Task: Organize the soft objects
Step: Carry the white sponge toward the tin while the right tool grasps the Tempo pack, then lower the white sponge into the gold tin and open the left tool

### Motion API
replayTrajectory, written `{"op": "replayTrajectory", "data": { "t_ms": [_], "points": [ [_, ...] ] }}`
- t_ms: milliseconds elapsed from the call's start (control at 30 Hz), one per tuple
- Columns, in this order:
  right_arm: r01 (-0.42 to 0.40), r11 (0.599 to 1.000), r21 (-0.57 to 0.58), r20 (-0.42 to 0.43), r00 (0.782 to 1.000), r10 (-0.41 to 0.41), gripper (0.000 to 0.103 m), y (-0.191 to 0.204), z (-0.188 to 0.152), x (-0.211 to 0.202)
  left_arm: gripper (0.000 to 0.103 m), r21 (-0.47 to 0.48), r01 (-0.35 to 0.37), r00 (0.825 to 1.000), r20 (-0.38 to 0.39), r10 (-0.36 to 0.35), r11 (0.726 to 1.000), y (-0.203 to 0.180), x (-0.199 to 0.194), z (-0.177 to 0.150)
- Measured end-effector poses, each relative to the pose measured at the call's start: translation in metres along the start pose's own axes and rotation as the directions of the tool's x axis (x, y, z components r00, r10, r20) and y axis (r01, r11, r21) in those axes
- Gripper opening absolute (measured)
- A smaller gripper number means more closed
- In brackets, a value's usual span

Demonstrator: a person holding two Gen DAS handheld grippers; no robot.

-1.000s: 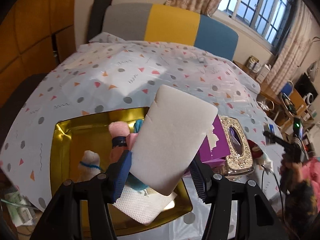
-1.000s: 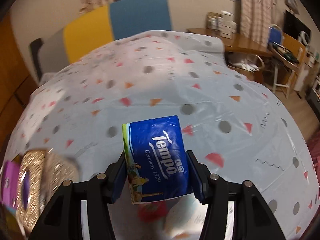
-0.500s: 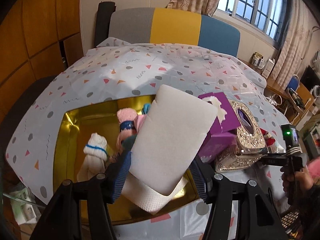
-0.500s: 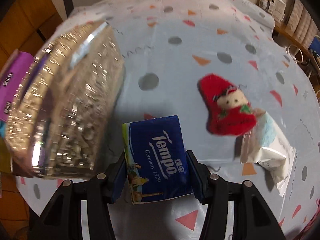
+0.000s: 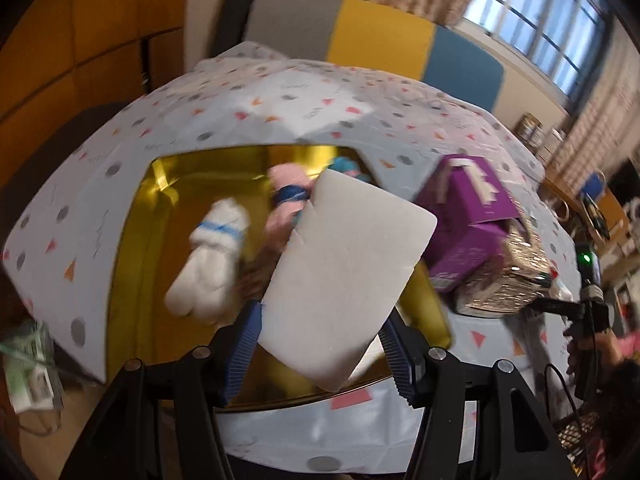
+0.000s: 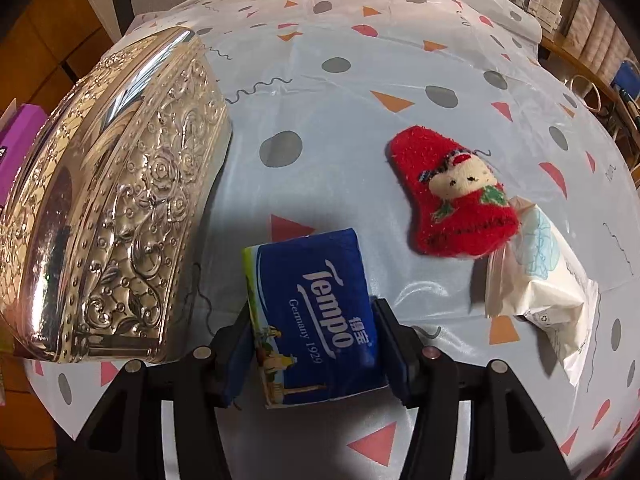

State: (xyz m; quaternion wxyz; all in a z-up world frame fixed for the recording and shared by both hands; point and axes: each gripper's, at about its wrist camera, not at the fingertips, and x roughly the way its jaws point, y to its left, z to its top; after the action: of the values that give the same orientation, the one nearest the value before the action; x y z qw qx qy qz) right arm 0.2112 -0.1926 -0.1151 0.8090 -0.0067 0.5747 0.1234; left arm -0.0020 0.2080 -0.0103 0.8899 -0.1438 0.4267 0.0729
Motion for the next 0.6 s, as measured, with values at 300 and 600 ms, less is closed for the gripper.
{"op": "replayTrajectory", "data": {
  "t_ms": [300,600],
  "points": [
    [0.028,0.999,-0.029,0.017,0.999,-0.027,0.058,0.018,-0.023,-0.006,0.058,-0.125,-0.040,0.994,-0.103,0.027,0.991,0.050,0.019,-0.022],
    [0.045,0.998,-0.051,0.018,0.999,-0.045,0.058,0.025,-0.023,-0.009,0.041,-0.147,-0.117,0.980,-0.176,0.090,0.982,0.052,0.085,0.021]
  ]
}}
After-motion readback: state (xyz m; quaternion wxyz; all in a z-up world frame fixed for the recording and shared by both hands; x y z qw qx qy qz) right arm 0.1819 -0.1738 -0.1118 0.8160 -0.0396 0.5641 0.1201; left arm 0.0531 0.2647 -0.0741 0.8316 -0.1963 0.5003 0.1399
